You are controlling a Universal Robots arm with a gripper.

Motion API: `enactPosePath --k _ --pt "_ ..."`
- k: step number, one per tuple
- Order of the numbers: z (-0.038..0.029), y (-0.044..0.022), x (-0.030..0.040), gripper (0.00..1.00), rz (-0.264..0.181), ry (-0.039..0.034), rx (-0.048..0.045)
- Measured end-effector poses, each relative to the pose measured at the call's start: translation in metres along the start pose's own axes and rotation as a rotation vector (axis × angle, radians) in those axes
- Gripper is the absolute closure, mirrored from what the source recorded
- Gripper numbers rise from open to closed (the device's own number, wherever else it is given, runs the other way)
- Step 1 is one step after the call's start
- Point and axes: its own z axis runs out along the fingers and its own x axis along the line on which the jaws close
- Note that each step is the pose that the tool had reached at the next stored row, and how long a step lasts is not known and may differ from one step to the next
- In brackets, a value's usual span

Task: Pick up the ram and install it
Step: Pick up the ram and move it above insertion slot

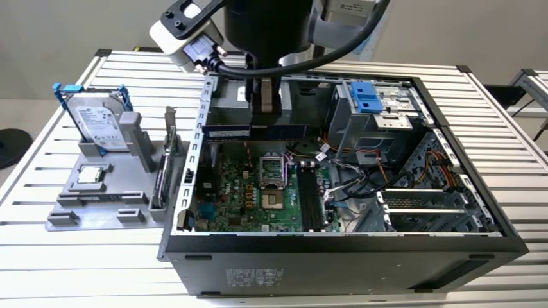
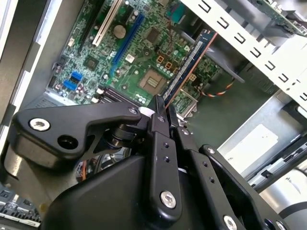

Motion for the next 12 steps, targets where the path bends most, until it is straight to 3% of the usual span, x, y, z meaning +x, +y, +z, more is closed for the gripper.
enactPosePath --k 12 --pt "-0.0003 0.0139 -0.0006 1.00 0.000 0.0000 0.0000"
